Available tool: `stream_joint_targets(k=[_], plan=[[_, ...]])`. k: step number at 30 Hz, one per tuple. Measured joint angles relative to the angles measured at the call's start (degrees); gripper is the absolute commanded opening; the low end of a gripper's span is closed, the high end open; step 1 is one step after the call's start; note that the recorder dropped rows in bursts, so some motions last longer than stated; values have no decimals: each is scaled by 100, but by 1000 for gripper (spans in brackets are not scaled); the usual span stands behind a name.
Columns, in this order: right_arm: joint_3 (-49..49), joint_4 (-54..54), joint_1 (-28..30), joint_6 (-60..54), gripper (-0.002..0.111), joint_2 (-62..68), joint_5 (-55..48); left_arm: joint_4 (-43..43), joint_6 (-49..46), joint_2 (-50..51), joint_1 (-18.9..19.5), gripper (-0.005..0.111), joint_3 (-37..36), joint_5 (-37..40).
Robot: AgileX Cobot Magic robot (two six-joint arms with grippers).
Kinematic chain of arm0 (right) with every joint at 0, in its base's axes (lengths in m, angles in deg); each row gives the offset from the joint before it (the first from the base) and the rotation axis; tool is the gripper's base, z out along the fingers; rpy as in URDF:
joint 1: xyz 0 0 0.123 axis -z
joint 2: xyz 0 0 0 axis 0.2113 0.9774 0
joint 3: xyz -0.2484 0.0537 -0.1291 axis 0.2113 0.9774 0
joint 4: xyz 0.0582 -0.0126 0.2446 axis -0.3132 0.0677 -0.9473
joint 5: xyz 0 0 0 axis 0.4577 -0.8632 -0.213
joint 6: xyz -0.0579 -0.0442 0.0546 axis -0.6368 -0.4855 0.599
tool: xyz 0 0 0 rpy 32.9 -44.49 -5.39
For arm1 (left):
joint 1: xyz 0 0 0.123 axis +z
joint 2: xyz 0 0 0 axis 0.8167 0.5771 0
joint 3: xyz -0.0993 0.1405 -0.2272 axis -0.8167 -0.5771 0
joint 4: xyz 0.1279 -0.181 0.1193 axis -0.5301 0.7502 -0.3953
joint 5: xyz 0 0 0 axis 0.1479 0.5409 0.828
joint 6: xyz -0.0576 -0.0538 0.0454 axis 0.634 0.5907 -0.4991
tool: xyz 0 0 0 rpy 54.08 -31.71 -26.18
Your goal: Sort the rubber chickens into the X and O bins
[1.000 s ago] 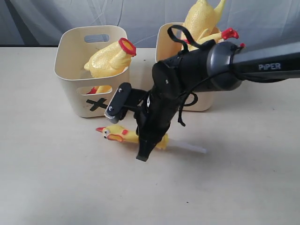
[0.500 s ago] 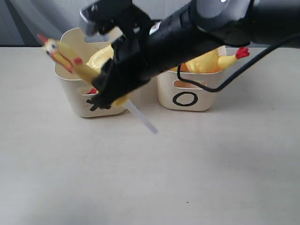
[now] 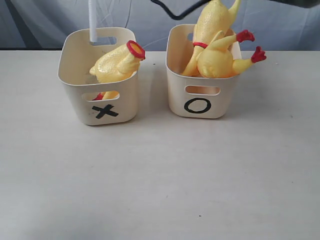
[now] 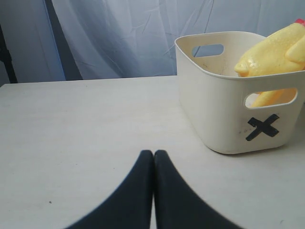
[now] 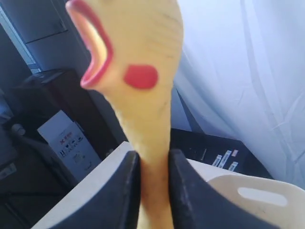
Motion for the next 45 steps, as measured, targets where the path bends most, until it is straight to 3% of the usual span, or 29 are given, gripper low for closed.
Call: stream_joint_targets(k=[6,9,19,45], plan=[[-821,-20,-11,-31,-1,663,903,0,0,0,0,0,0,0],[-869,-53,25,-72,-1,649,1673,0,0,0,0,0,0,0],[-663,-100,187,-29,-1,628,2753,0,0,0,0,0,0,0],[-376,-135,211,1052,-1,1221,2067,0,0,0,0,0,0,0]])
